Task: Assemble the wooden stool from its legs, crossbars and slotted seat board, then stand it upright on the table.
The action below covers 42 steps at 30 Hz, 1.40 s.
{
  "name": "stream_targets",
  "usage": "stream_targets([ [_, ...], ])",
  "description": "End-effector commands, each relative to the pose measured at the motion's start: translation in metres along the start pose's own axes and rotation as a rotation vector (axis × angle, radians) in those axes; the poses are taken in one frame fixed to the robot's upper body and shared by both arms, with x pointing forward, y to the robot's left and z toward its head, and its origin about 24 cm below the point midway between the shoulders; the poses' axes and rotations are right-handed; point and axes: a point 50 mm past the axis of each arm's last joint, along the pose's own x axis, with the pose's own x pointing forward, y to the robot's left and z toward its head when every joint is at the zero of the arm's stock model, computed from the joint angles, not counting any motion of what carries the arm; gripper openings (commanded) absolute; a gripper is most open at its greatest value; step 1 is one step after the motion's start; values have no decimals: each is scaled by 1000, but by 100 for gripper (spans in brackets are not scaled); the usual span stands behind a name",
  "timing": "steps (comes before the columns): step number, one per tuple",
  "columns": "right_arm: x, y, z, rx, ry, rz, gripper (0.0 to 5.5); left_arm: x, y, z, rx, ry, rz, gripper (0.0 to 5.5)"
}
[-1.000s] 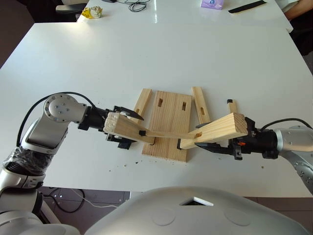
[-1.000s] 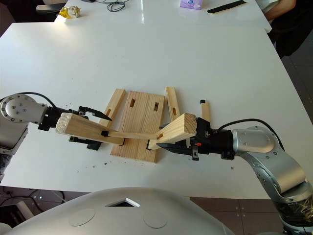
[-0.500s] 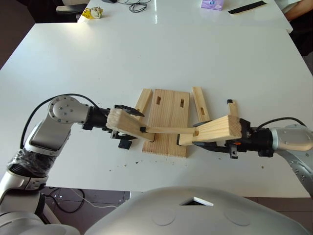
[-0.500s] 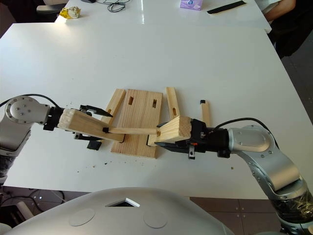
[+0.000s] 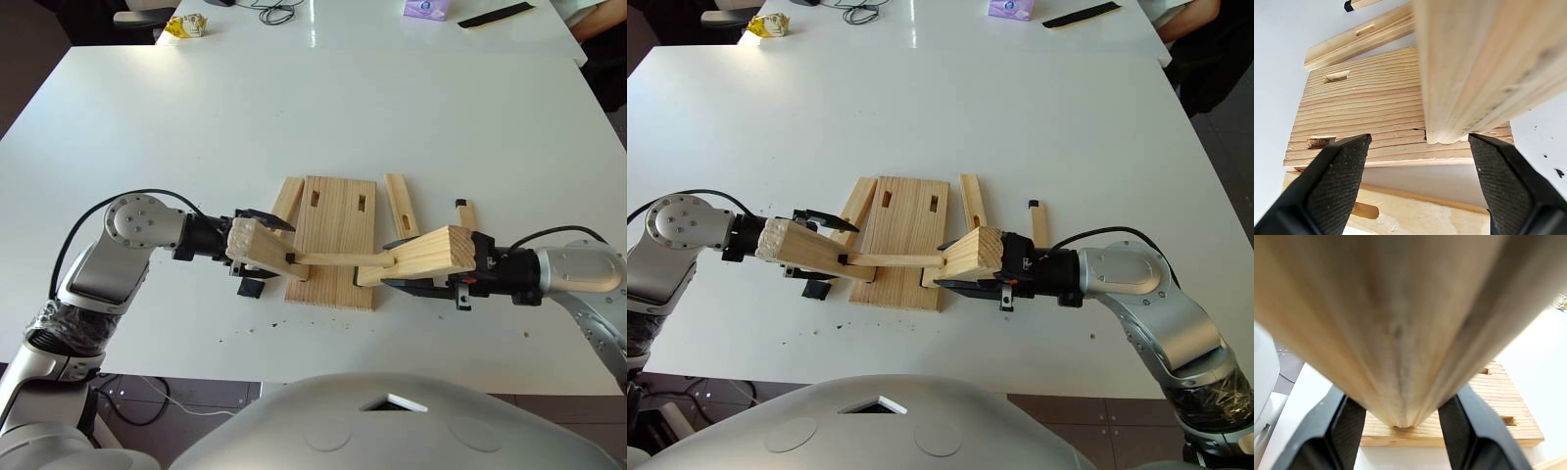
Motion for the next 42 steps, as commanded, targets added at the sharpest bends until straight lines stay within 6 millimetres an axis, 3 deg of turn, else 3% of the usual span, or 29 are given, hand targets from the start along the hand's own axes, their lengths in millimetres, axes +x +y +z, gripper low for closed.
stream_targets([
  [1,0,3,-11,50,67,14,204,4,9,5,32,-21,57,368],
  [15,2,-1,-11,51,59,10,204,-32,85,13,-46,-18,247,368],
  [18,3,-5,-12,51,58,5,204,-40,106,40,-87,-124,313,368],
  [22,4,-6,-15,54,63,7,204,-46,118,74,-82,-222,345,368],
  [27,4,-8,-18,58,72,2,204,-47,112,133,68,-334,205,368],
  [31,5,-11,-20,56,76,4,204,-48,105,158,95,-385,21,368],
  [35,8,-13,-21,52,74,11,204,-45,97,159,55,-367,-117,368],
  [39,14,-14,-22,50,68,29,204,-33,87,136,47,-281,-156,368],
  [42,18,-18,-20,41,64,50,204,-29,92,120,35,-233,-108,368],
])
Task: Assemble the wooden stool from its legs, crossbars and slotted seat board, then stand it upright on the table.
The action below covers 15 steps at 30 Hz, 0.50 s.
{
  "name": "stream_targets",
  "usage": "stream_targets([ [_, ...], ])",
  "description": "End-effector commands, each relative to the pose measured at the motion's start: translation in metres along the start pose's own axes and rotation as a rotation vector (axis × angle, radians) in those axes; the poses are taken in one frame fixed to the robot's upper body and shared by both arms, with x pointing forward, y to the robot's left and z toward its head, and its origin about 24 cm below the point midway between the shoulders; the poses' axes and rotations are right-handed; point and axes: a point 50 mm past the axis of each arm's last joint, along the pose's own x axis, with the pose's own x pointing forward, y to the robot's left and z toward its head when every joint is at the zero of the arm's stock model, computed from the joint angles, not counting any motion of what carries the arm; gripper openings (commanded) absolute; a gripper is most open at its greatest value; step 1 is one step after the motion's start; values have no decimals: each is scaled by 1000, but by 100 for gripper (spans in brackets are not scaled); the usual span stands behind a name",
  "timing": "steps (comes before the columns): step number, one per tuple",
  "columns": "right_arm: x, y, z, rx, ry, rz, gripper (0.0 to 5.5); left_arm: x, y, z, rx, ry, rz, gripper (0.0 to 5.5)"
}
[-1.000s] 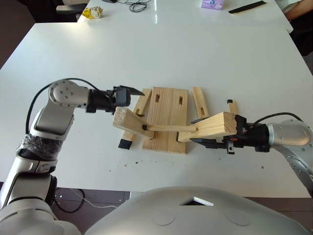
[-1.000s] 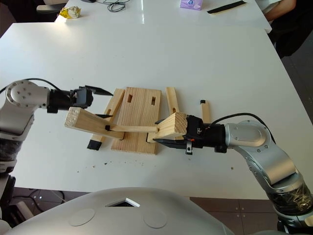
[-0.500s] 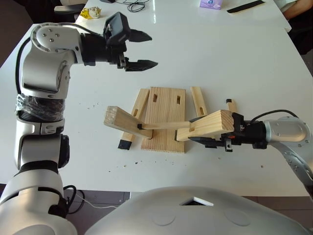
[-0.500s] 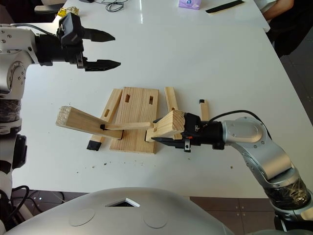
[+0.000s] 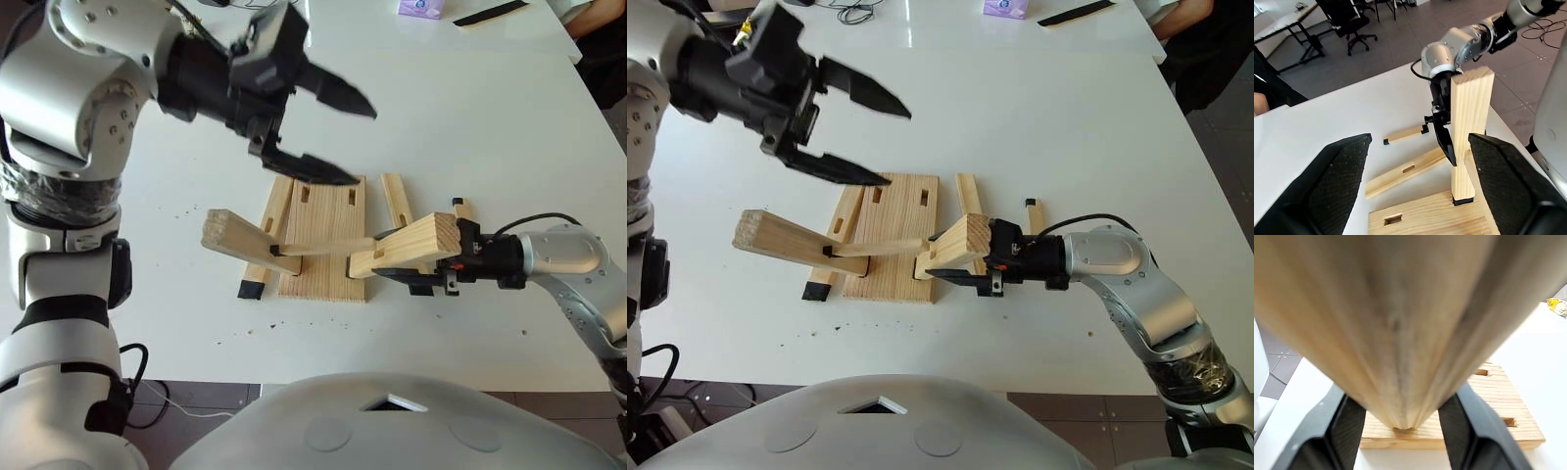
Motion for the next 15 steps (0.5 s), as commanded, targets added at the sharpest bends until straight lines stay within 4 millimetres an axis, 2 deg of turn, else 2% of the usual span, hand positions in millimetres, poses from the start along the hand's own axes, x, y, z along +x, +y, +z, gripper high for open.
stream_targets([
  [1,5,-3,-16,49,91,23,204,-5,4,-23,-15,82,61,368],
  [7,0,-13,-11,30,102,28,204,-3,-3,-43,-30,120,78,368],
  [15,0,-14,-15,43,111,31,204,6,-24,-51,-70,118,10,368],
])
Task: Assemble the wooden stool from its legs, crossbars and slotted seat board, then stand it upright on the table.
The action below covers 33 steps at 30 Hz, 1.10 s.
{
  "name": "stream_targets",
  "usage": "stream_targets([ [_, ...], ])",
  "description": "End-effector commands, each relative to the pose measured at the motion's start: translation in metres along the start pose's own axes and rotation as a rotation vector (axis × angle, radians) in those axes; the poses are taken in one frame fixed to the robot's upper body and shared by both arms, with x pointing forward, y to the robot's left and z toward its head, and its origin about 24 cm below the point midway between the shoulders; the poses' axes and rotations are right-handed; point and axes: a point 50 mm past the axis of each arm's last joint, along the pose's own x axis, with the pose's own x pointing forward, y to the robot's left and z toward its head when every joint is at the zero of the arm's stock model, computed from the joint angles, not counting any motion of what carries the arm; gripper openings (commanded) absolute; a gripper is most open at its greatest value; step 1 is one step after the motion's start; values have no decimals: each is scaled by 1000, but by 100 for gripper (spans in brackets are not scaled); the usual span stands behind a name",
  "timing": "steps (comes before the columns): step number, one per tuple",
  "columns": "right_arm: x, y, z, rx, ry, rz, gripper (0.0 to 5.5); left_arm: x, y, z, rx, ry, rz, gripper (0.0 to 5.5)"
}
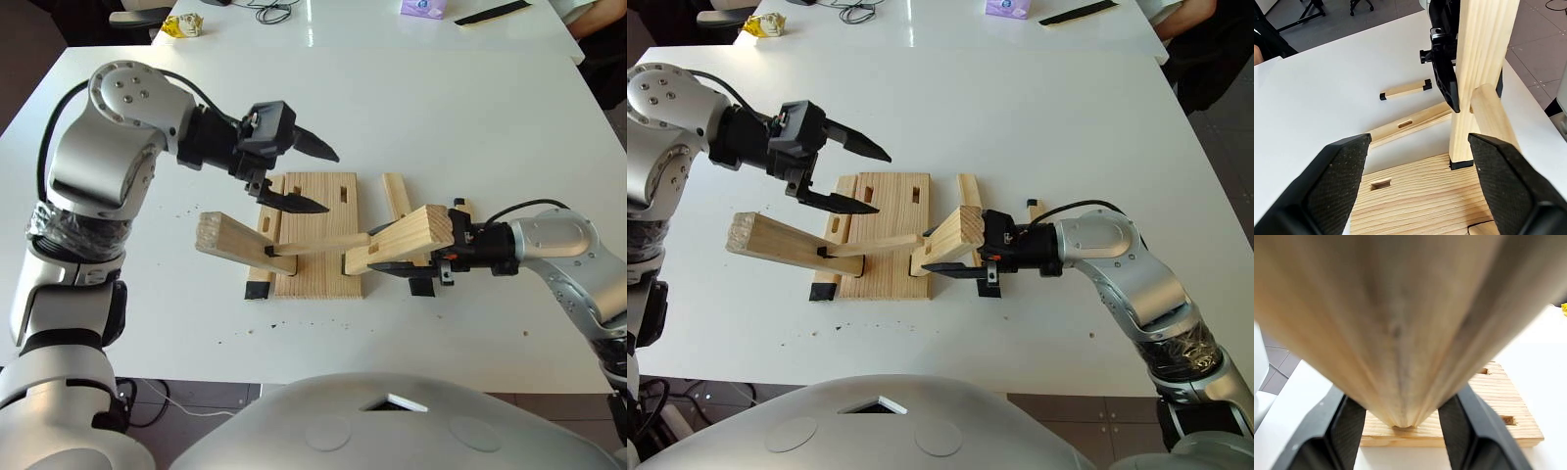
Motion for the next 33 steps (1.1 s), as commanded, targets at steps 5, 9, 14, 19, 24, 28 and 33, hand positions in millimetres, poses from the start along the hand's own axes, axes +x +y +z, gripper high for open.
stream_targets([
  [5,-2,-1,-18,66,100,-6,204,6,-6,2,-14,-8,-16,368],
  [9,0,-4,-16,62,98,0,204,10,-8,4,-12,-19,-20,368],
  [14,-1,-10,-15,61,98,0,204,13,-13,1,-22,-18,-20,368],
  [19,0,-13,-15,63,97,3,204,16,-17,-3,-34,-15,-21,368],
  [24,1,-13,-17,69,95,-1,204,18,-20,-4,-46,-17,-26,368],
  [28,1,-14,-18,72,95,-5,204,20,-24,-4,-54,-19,-38,368],
  [33,0,-18,-18,71,97,-14,204,19,-27,0,-60,-31,-48,368],
])
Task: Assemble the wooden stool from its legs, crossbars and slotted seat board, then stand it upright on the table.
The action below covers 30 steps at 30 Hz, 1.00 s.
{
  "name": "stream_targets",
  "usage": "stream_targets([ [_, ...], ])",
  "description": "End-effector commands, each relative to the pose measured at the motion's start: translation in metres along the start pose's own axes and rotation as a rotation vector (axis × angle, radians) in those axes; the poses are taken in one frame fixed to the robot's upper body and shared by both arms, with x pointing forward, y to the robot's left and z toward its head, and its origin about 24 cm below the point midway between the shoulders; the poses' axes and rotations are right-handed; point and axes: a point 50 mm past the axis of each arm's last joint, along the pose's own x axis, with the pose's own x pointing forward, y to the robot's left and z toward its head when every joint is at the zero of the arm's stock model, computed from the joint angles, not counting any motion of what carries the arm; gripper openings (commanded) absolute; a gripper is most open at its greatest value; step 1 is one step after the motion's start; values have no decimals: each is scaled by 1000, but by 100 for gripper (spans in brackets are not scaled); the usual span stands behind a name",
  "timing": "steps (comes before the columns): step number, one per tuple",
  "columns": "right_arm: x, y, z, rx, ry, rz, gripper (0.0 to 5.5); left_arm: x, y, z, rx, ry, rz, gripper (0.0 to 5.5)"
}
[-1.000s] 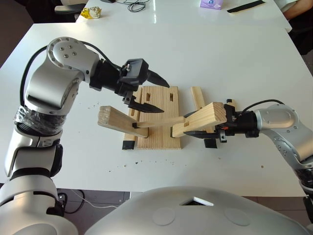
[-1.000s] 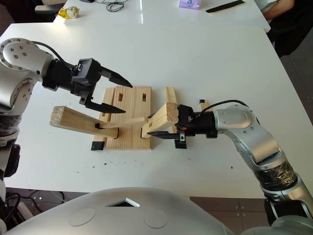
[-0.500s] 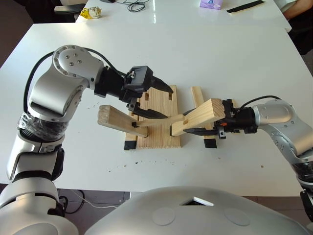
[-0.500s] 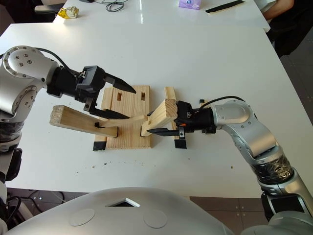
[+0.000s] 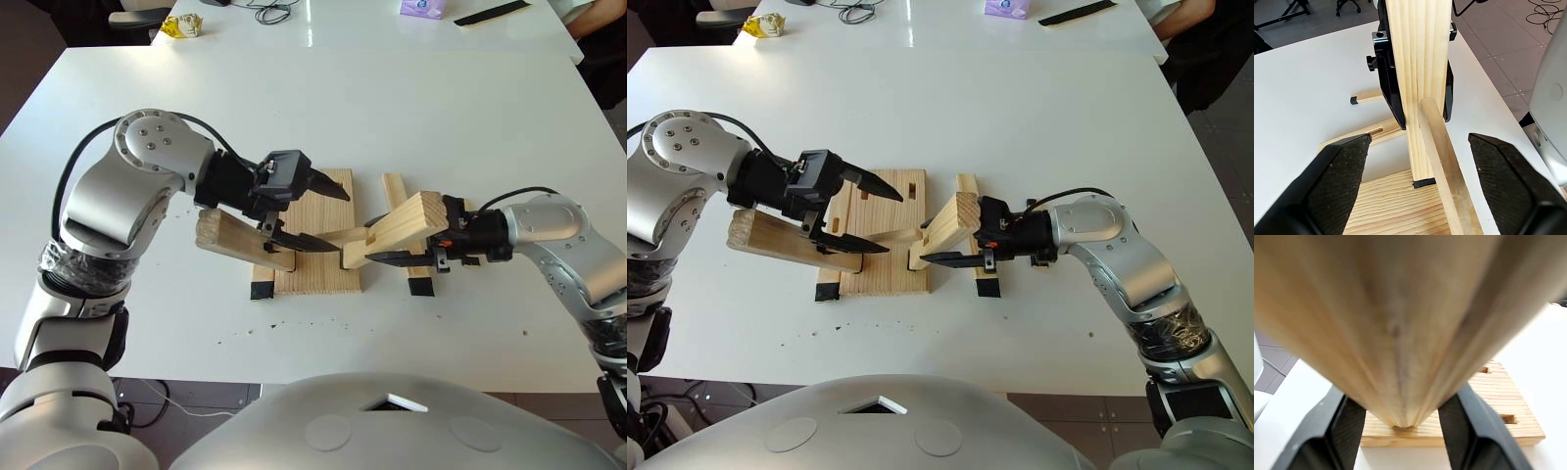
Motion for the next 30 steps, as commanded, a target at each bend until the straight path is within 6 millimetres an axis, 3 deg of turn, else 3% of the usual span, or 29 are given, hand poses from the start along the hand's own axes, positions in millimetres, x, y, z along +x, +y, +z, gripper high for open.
stream_targets([
  [1,-4,-3,-18,65,98,-41,204,-1,-1,5,-13,-13,-8,368],
  [7,-4,-4,-18,64,100,-40,204,-4,5,15,-32,-52,8,368],
  [15,-2,-8,-16,57,94,-40,204,2,-8,2,-60,-22,-17,368],
  [30,5,-9,-13,38,89,-1,204,8,3,3,-103,-63,66,368],
])
